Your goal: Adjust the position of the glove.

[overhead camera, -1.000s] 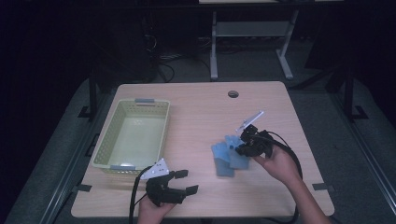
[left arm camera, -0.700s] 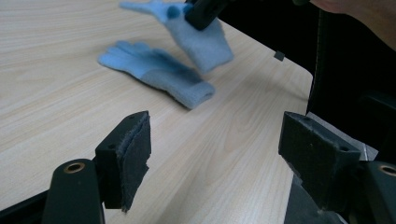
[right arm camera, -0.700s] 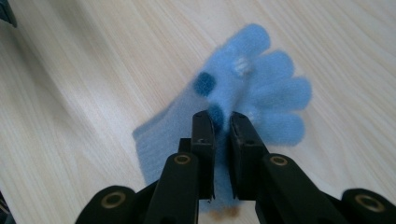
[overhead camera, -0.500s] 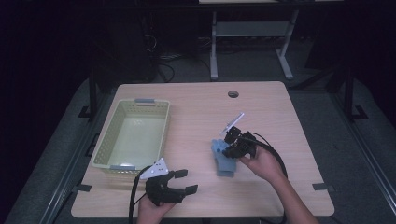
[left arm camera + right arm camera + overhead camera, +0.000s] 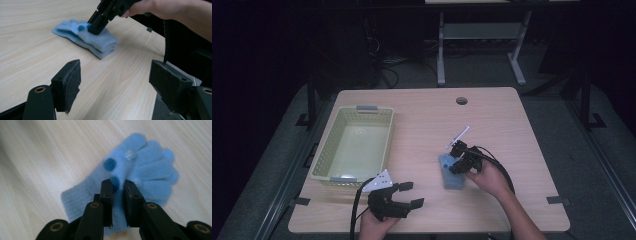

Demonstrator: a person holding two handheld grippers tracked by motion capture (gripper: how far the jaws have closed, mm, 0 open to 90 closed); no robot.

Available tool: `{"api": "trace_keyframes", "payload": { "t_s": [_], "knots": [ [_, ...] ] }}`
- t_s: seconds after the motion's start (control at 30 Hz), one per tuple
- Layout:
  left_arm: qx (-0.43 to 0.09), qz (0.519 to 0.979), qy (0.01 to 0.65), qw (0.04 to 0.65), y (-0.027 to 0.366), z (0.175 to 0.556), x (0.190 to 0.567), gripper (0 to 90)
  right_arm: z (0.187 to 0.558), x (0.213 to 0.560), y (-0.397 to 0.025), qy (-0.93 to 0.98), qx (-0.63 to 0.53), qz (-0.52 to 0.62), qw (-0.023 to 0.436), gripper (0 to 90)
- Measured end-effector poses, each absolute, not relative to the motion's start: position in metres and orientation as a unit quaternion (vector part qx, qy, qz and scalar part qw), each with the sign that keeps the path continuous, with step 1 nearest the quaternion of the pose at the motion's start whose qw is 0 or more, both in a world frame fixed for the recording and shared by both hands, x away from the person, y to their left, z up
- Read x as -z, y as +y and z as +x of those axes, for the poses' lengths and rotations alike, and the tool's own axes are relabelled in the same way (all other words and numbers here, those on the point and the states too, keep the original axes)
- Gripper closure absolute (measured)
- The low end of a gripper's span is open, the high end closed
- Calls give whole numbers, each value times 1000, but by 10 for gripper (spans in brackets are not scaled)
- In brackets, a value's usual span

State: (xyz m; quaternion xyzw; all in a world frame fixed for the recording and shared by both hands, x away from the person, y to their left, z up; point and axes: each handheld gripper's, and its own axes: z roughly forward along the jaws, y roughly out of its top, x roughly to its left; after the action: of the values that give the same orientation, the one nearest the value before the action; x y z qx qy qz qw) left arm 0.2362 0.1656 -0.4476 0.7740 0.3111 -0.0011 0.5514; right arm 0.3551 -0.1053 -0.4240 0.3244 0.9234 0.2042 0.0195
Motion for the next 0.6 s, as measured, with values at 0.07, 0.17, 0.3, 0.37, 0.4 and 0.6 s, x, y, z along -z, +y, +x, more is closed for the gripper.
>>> {"api": "trace_keyframes", "payload": {
  "t_s": [0.07,0.17,0.3,0.37,0.4,0.6],
  "knots": [
    [1,774,311,552,165,236,448,253,355,426,-105,922,-206,326,23,687],
    [2,774,311,552,165,236,448,252,355,421,-107,916,-220,334,31,609],
    [5,776,307,550,165,237,449,252,352,412,-111,904,-261,337,37,724],
    [4,778,306,549,164,236,448,252,352,413,-111,901,-265,341,35,770],
    [3,778,305,549,164,236,448,252,353,416,-109,902,-261,341,34,787],
    [8,779,307,547,165,236,449,252,358,439,-104,905,-244,349,11,801]
  ]
}}
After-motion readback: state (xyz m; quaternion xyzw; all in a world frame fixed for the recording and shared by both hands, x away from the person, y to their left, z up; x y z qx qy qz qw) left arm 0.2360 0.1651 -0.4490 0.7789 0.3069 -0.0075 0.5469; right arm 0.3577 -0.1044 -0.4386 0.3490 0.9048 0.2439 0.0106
